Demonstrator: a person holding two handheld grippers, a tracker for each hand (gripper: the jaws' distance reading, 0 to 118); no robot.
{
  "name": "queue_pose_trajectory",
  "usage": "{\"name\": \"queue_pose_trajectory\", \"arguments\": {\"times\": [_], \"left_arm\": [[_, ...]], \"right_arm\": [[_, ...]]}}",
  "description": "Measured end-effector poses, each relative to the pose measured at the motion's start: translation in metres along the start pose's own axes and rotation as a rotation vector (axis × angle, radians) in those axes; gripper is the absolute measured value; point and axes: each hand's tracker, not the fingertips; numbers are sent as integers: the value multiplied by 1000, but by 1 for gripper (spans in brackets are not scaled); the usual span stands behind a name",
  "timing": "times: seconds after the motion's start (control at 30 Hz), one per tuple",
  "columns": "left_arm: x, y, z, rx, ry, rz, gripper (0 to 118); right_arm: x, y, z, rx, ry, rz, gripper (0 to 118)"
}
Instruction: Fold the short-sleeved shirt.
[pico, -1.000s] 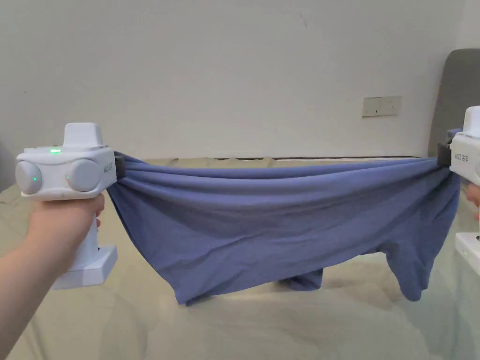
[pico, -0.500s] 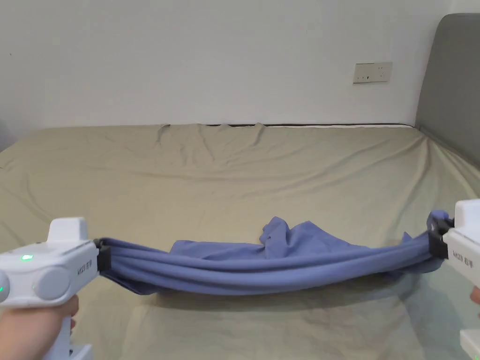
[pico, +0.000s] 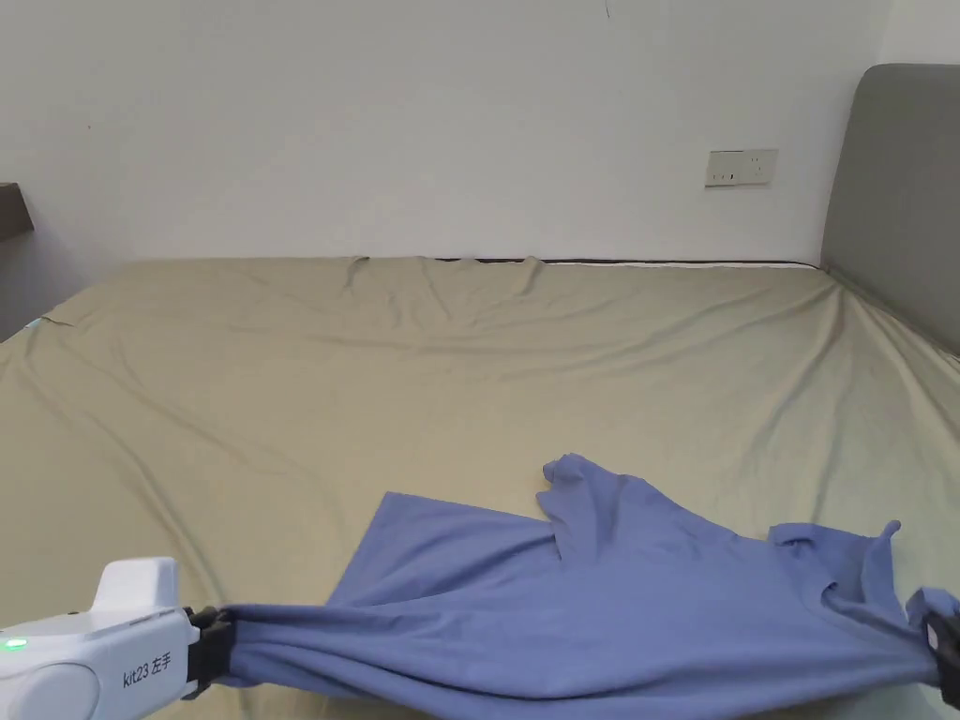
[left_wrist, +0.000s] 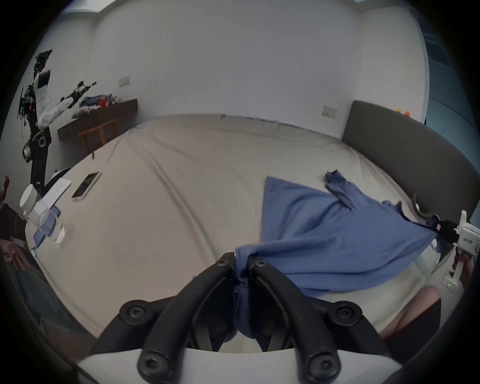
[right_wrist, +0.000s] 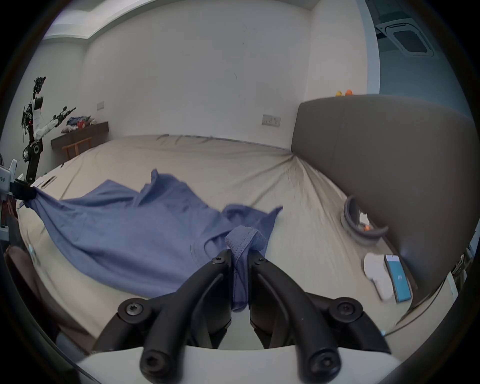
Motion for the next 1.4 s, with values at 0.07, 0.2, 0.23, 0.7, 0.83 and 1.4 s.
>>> {"name": "queue_pose_trajectory", "arguments": {"times": [0.07, 0.2, 0.23, 0.7, 0.83, 1.4], "left_arm": [[2, -13, 0, -55, 12, -53, 4], [1, -21, -11, -163, 12, -55, 4], [1, -20, -14, -164, 20, -52, 6], [46, 30, 105, 366, 46, 9, 100], [60, 24, 139, 554, 78, 32, 0], [-47, -12, 29, -151, -52, 170, 6]], "right_arm": [[-1, -15, 0, -64, -5, 15, 9], [-2, -27, -3, -101, -9, 30, 9], [-1, -28, -6, -113, -10, 21, 10], [-20, 66, 72, 293, -87, -199, 105], [-55, 80, 103, 477, -57, -100, 12], [-89, 47, 76, 332, 104, -54, 0]]}}
